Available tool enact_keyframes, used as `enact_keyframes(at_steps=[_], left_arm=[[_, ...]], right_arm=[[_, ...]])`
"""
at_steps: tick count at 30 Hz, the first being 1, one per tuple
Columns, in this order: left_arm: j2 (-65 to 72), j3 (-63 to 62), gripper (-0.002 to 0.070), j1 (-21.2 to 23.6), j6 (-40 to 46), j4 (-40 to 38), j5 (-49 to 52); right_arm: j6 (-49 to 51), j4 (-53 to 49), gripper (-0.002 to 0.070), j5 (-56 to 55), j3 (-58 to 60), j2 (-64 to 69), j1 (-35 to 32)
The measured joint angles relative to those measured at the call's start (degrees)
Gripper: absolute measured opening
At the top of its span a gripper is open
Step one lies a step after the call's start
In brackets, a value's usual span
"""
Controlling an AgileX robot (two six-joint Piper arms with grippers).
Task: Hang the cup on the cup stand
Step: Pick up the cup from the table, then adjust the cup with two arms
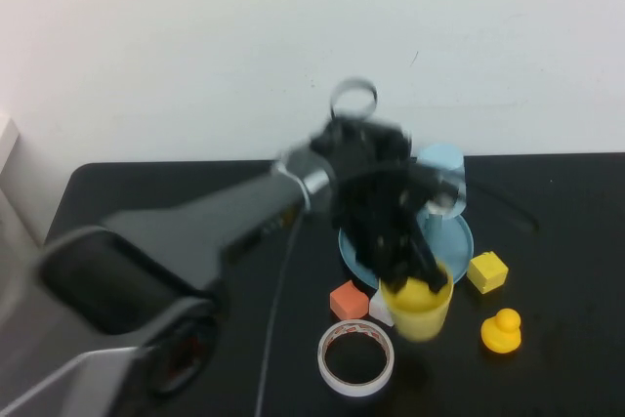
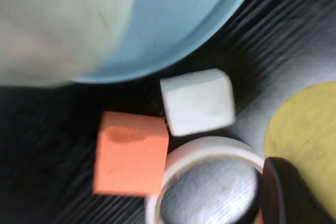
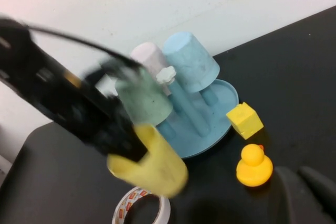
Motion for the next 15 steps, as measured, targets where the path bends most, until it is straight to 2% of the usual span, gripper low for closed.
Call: enact_keyframes(at_steps=[6,15], left_arm=[[-14.7,6.22,0.0005,-0.97,6.03,0.94,0.41],[-37.84,32.64,0.0005,-3.87,10.1,1.87,-11.77]], right_arm=[[-1.05,1.94,-0.0001,0.14,0.0,0.0,0.0],[-2.16,5.3,-0.0001,1.44,0.0,0.0,0.0]])
